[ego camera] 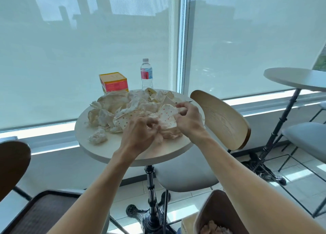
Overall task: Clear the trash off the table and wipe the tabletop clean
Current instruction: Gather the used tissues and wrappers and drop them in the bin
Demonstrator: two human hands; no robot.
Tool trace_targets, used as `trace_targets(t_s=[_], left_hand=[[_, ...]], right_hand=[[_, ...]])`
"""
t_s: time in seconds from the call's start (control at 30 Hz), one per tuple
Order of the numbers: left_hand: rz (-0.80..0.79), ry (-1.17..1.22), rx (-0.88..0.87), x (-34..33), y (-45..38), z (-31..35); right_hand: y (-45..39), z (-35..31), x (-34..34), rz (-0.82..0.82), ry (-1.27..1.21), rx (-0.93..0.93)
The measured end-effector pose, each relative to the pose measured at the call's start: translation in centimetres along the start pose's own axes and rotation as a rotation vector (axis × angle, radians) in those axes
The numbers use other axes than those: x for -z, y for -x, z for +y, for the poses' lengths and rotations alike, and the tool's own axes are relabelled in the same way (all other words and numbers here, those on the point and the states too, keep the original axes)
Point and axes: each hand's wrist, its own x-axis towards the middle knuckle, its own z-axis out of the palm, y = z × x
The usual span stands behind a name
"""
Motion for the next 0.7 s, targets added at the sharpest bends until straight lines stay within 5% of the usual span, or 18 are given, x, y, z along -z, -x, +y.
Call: trace_targets(t_s=[0.7], left_hand=[[0.093,0.221,-0.025,-0.6,0.0,3.7]], right_hand=[[1.4,-0.3,4.4,0.117,-0.262,0.072]])
